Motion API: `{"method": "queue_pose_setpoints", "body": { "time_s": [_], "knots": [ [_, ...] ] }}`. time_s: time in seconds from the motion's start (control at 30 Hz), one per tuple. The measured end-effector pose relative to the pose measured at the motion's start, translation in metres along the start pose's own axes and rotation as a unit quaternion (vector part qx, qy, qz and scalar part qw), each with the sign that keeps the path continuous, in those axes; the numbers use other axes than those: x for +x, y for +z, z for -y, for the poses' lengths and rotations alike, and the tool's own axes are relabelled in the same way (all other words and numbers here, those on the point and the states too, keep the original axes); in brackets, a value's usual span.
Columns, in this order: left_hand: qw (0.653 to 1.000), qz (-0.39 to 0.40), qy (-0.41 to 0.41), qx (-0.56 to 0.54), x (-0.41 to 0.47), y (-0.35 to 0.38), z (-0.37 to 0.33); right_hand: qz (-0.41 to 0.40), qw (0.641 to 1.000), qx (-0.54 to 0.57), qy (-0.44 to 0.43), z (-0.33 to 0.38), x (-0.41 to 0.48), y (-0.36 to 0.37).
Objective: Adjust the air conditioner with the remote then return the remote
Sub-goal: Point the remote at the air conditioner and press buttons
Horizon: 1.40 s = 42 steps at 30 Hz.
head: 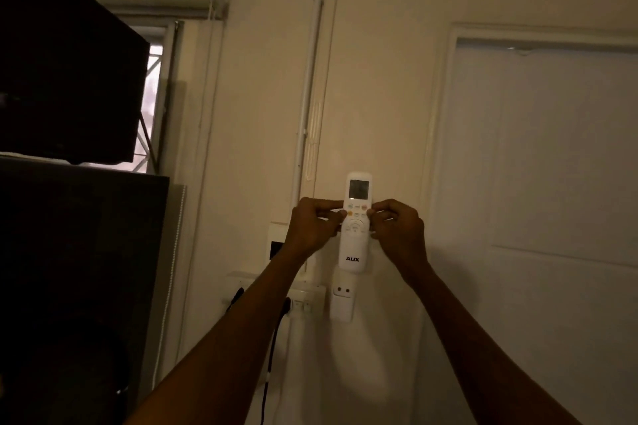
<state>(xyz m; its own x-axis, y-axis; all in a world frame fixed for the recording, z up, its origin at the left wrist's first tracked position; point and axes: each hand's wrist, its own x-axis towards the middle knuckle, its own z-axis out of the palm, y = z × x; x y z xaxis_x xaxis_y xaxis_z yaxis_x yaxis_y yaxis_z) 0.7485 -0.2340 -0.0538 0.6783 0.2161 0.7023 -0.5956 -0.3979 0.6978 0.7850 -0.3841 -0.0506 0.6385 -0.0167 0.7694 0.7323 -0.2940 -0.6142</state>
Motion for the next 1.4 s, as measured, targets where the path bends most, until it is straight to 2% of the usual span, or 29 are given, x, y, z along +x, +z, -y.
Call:
{"method": "queue_pose_setpoints", "body": {
  "time_s": [0.27, 0.4, 0.5, 0.7, 0.9, 1.4],
  "knots": [
    [0.997, -0.015, -0.022, -0.072, -0.065, -0.029, -0.077, 0.004, 0.999, 0.035, 0.006, 0.075, -0.053, -0.036],
    [0.993, -0.055, -0.024, -0.099, -0.096, -0.04, -0.107, -0.007, 0.999, 0.049, 0.005, 0.113, -0.076, -0.049],
    [0.992, -0.076, -0.019, -0.101, -0.114, -0.055, -0.128, -0.017, 0.998, 0.066, 0.005, 0.141, -0.093, -0.053],
    [0.992, -0.06, -0.011, -0.108, -0.132, -0.109, -0.174, -0.033, 0.996, 0.08, 0.005, 0.209, -0.117, -0.048],
    [0.992, -0.078, 0.001, -0.094, -0.156, -0.165, -0.214, -0.062, 0.994, 0.086, -0.007, 0.283, -0.151, -0.035],
    [0.996, 0.016, -0.011, -0.086, -0.245, -0.356, -0.264, -0.083, 0.991, 0.098, 0.023, 0.448, -0.278, 0.036]
  ]
}}
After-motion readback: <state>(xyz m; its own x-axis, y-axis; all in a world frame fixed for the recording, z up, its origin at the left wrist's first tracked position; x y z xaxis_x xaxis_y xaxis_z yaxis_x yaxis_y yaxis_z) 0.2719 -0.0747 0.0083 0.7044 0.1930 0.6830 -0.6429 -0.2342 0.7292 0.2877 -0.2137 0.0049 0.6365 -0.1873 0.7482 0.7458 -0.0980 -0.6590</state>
